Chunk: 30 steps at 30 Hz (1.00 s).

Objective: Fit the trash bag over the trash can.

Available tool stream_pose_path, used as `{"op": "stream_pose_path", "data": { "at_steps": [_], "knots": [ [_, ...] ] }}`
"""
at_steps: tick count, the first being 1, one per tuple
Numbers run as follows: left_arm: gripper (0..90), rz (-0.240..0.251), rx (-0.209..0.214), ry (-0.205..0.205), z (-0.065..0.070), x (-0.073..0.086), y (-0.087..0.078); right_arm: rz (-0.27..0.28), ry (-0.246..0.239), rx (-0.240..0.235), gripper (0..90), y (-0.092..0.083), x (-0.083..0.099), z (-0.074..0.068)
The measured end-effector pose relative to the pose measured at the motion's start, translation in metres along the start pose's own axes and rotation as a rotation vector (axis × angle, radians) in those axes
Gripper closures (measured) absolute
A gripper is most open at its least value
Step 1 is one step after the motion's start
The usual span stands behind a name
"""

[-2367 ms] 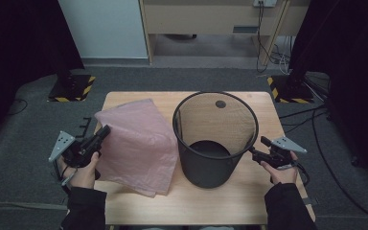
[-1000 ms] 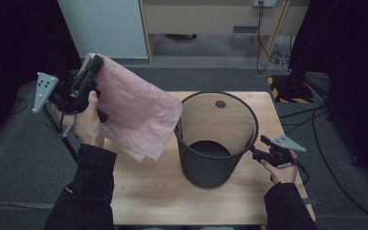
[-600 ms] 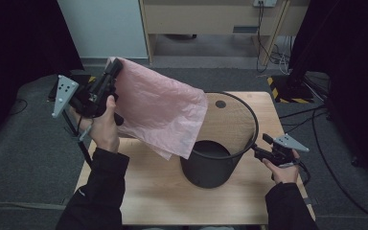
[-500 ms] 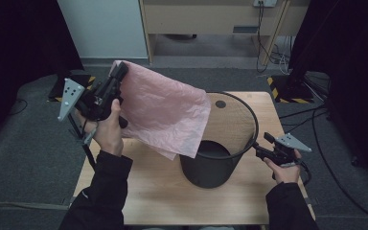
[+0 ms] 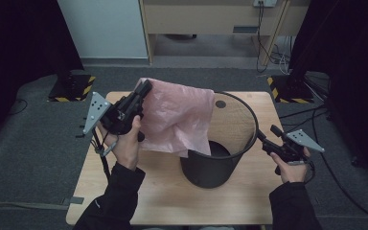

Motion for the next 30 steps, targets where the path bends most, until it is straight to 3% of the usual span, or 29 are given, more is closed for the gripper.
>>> {"op": "stream_pose_path", "data": {
  "at_steps": [4, 13, 30],
  "knots": [
    [89.8, -0.022, 0.023, -0.005, 0.007, 0.012, -0.001, 0.041, 0.000, 0.001, 35.7, -0.005, -0.012, -0.001],
    [89.8, -0.055, 0.070, -0.003, 0.022, 0.031, -0.003, 0.078, -0.009, -0.006, 36.1, -0.009, -0.022, -0.001],
    [89.8, -0.078, 0.113, -0.002, 0.043, 0.042, -0.002, 0.136, -0.027, -0.042, 36.7, -0.012, -0.046, -0.014]
  ]
}}
Point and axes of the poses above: each handheld gripper's, and its own axes: y roughly forward along the jaws, x roughly out of its underside, z roughly to its right, the point moved 9 cm from there along y, roughly forward along the jaws, and after that the axes turned 15 degrees about -x, right-handed, at the moved point
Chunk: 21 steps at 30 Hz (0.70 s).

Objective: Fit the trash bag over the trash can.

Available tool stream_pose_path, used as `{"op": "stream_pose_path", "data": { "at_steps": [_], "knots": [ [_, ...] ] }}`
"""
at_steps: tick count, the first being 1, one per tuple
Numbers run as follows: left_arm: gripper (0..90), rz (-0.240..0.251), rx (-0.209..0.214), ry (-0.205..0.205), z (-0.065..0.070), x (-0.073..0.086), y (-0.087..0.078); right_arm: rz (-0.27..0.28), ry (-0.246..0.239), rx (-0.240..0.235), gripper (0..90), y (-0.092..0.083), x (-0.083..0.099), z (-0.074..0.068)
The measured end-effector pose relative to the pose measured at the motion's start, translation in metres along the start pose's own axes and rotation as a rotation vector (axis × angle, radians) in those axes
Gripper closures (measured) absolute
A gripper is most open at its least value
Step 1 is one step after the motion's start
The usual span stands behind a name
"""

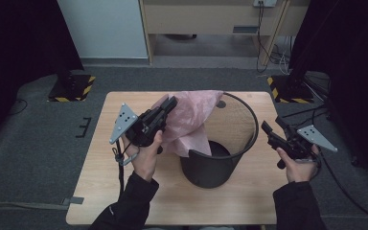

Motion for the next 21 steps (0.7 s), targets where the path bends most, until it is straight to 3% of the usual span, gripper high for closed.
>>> {"op": "stream_pose_path", "data": {
  "at_steps": [11, 21],
  "knots": [
    [89.8, -0.009, 0.018, 0.010, 0.005, 0.004, -0.005, 0.086, -0.024, -0.050, 36.1, 0.003, -0.046, -0.014],
    [89.7, -0.021, 0.025, 0.010, 0.005, 0.008, -0.006, 0.125, -0.033, -0.097, 34.6, 0.026, -0.094, -0.026]
  ]
}}
Point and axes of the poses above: each handheld gripper's, and its own axes: y roughly forward along the jaws, x roughly out of its underside, z roughly to its right, the point moved 9 cm from there along y, roughly forward along the jaws, and after that the axes turned 15 degrees about -x, right-handed, at the moved point
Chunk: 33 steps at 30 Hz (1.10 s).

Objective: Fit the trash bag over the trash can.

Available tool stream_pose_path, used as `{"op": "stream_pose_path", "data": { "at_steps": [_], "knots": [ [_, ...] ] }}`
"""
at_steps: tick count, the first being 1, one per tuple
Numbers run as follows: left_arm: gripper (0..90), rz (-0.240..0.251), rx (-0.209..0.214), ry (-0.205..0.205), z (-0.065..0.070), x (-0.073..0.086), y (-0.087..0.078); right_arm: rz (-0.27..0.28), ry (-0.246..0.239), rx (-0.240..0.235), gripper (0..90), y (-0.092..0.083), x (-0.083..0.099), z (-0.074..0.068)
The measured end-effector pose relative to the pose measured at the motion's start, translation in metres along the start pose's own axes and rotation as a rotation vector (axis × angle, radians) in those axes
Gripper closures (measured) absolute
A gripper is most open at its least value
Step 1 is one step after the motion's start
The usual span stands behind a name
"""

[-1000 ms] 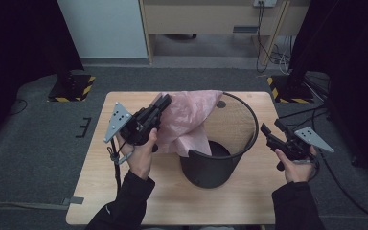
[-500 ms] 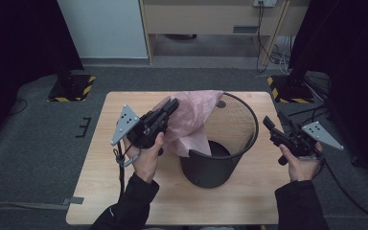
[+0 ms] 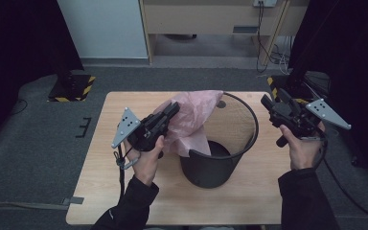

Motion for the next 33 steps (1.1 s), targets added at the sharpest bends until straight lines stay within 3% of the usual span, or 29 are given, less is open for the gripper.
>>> {"op": "stream_pose_path", "data": {
  "at_steps": [6, 11, 17, 23, 28, 33],
  "knots": [
    [89.7, -0.004, 0.004, 0.000, 0.001, 0.002, 0.001, 0.017, 0.012, -0.053, 33.6, 0.018, -0.016, -0.012],
    [89.7, -0.008, 0.007, 0.000, 0.002, 0.003, 0.001, 0.031, 0.023, -0.109, 32.5, 0.042, -0.039, -0.026],
    [89.7, -0.010, 0.010, -0.001, 0.002, 0.004, 0.001, -0.021, 0.003, -0.159, 29.6, 0.084, -0.049, -0.050],
    [89.7, -0.016, 0.013, 0.001, 0.001, 0.005, -0.001, -0.095, 0.005, -0.175, 29.1, 0.124, -0.035, -0.070],
    [89.6, -0.023, 0.013, 0.003, 0.001, 0.007, -0.002, -0.186, 0.015, -0.179, 29.0, 0.148, -0.004, -0.080],
    [89.6, -0.030, 0.013, 0.012, 0.001, 0.008, -0.003, -0.347, 0.011, -0.209, 29.9, 0.157, 0.036, -0.089]
  ]
}}
Point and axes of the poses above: each handheld gripper's, and its own axes: y roughly forward along the jaws, x roughly out of its underside, z roughly to its right, the point moved 9 cm from there along y, roughly forward along the jaws, and after that the axes turned 15 degrees about -x, right-handed, at the moved point
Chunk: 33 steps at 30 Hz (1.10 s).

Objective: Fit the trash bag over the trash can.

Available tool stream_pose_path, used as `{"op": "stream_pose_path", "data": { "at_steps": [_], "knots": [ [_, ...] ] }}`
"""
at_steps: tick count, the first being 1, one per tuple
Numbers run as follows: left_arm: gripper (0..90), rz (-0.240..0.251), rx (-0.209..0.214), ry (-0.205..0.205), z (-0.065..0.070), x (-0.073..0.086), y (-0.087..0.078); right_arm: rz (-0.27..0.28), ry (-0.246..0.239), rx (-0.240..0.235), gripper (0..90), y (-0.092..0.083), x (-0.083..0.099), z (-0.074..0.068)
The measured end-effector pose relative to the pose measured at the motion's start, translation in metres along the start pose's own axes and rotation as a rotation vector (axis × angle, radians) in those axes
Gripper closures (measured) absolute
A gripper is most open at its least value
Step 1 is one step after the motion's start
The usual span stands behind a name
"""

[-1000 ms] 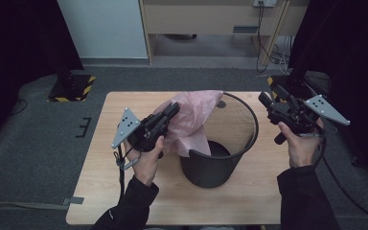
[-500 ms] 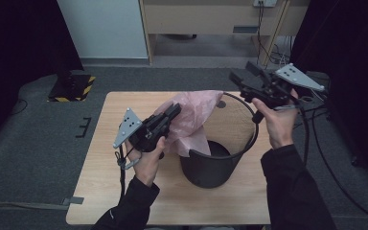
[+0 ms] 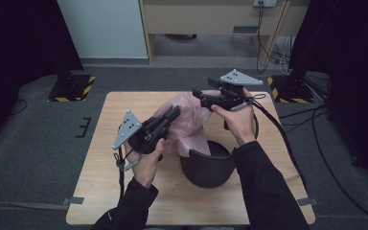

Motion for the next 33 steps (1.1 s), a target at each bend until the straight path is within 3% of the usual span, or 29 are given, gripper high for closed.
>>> {"op": "stream_pose_path", "data": {
  "at_steps": [7, 15, 17, 24, 33],
  "knots": [
    [89.3, -0.015, 0.002, 0.002, 0.002, 0.005, 0.000, -0.127, -0.012, -0.043, 36.3, 0.017, 0.026, -0.010],
    [82.3, -0.007, -0.004, -0.012, -0.002, 0.002, -0.002, -0.212, -0.039, -0.019, 81.8, 0.012, 0.037, -0.007],
    [80.9, -0.002, -0.012, -0.012, -0.005, -0.002, -0.004, -0.217, -0.040, -0.011, 88.9, 0.008, 0.036, -0.006],
    [78.1, 0.011, -0.031, -0.014, -0.014, -0.010, -0.010, -0.237, -0.035, -0.013, 90.0, 0.006, 0.038, -0.007],
    [66.0, 0.078, -0.153, -0.064, -0.057, -0.036, -0.021, -0.321, -0.076, 0.028, 90.0, -0.006, 0.044, 0.002]
  ]
}}
Point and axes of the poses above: each handheld gripper's, and its own axes: y roughly forward along the jaws, x roughly out of its underside, z roughly to its right, the point moved 9 cm from there along y, roughly forward along the jaws, and after that the axes turned 15 degrees about -x, right-handed, at the moved point
